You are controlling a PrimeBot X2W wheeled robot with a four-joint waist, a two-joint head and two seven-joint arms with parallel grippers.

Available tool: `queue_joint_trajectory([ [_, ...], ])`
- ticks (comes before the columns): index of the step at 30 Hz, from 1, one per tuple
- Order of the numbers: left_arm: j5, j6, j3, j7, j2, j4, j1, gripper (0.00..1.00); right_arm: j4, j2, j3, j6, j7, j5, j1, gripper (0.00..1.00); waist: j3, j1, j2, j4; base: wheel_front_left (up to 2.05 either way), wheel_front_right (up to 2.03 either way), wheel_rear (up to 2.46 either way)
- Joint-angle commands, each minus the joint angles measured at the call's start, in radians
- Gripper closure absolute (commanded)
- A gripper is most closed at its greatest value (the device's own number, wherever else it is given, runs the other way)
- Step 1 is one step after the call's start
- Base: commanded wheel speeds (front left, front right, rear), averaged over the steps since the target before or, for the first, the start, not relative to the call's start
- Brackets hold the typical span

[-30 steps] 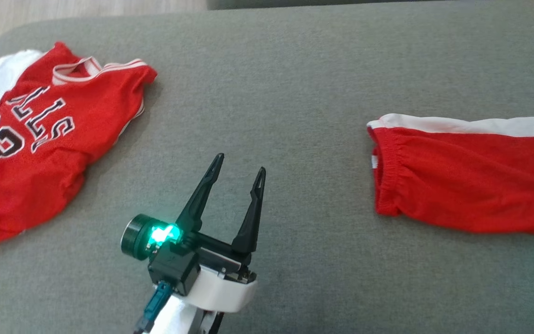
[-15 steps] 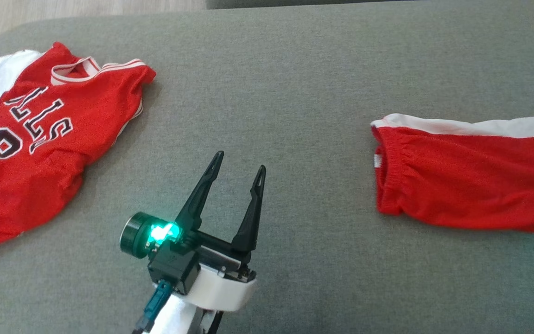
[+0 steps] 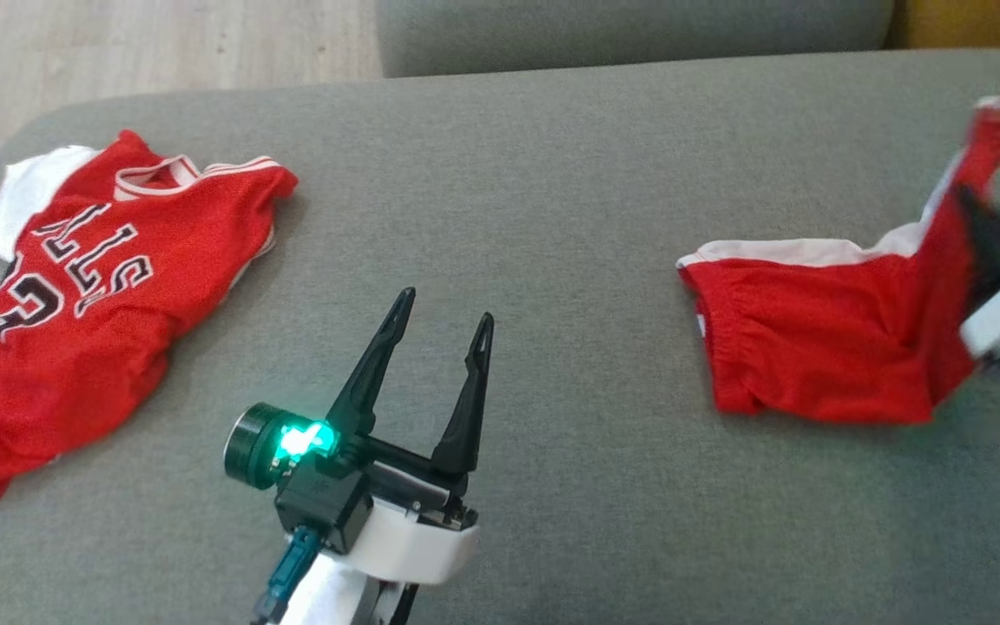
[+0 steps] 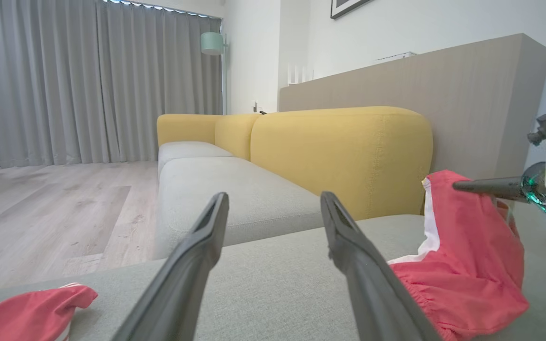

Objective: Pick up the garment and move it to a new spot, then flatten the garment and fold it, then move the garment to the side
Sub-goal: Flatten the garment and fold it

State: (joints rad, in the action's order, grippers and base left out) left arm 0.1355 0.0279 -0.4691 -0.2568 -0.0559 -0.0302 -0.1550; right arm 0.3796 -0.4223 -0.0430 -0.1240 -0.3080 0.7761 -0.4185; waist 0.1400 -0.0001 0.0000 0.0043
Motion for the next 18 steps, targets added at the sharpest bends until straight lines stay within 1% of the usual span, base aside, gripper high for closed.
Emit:
queue_joint_trajectory([
  [1,0.008,0.007,0.027,-0.005,0.006,0.029,-0.002,0.0,-0.089,0.004,-0.046,-0.007,-0.017,0.005,0.038,1.0,-0.012,0.0001,0.0,0.019,0.0,0.0,0.0],
  [5,0.012,0.011,0.026,-0.005,0.006,0.029,0.003,0.0,-0.195,0.051,-0.128,-0.007,-0.042,-0.016,0.113,1.0,-0.015,0.0001,0.0,0.051,0.0,0.0,0.0],
  [8,0.018,0.015,0.023,-0.005,0.006,0.03,0.007,0.0,-0.222,0.105,-0.188,-0.007,-0.043,-0.018,0.159,1.0,-0.017,0.0001,0.0,0.076,0.0,0.0,0.0],
  [9,0.018,0.015,0.023,-0.005,0.006,0.03,0.007,0.0,-0.222,0.105,-0.188,-0.007,-0.043,-0.018,0.159,1.0,-0.017,0.0001,0.0,0.076,0.0,0.0,0.0],
  [10,0.02,0.015,0.022,-0.005,0.006,0.029,0.009,0.0,-0.221,0.119,-0.205,-0.007,-0.043,-0.017,0.172,0.71,-0.019,0.0001,0.0,0.083,0.0,0.0,0.0],
  [11,0.022,0.016,0.021,-0.005,0.006,0.028,0.011,0.0,-0.219,0.13,-0.221,-0.007,-0.042,-0.019,0.183,0.0,-0.022,0.0001,0.0,0.089,0.0,0.0,0.0],
  [13,0.026,0.016,0.016,-0.005,0.006,0.025,0.015,0.0,-0.213,0.141,-0.231,-0.007,-0.022,-0.028,0.204,0.0,-0.033,0.0001,0.0,0.104,0.0,0.0,0.0],
  [15,0.028,0.021,0.016,-0.005,0.006,0.023,0.023,0.0,-0.223,0.143,-0.221,-0.007,0.027,-0.039,0.219,0.0,-0.05,0.0001,0.0,0.114,0.0,0.0,0.0],
  [18,0.026,0.038,0.027,-0.005,0.006,0.02,0.044,0.0,-0.241,0.122,-0.175,-0.007,0.149,-0.101,0.249,0.0,-0.082,0.0001,0.0,0.123,0.0,0.0,0.0],
])
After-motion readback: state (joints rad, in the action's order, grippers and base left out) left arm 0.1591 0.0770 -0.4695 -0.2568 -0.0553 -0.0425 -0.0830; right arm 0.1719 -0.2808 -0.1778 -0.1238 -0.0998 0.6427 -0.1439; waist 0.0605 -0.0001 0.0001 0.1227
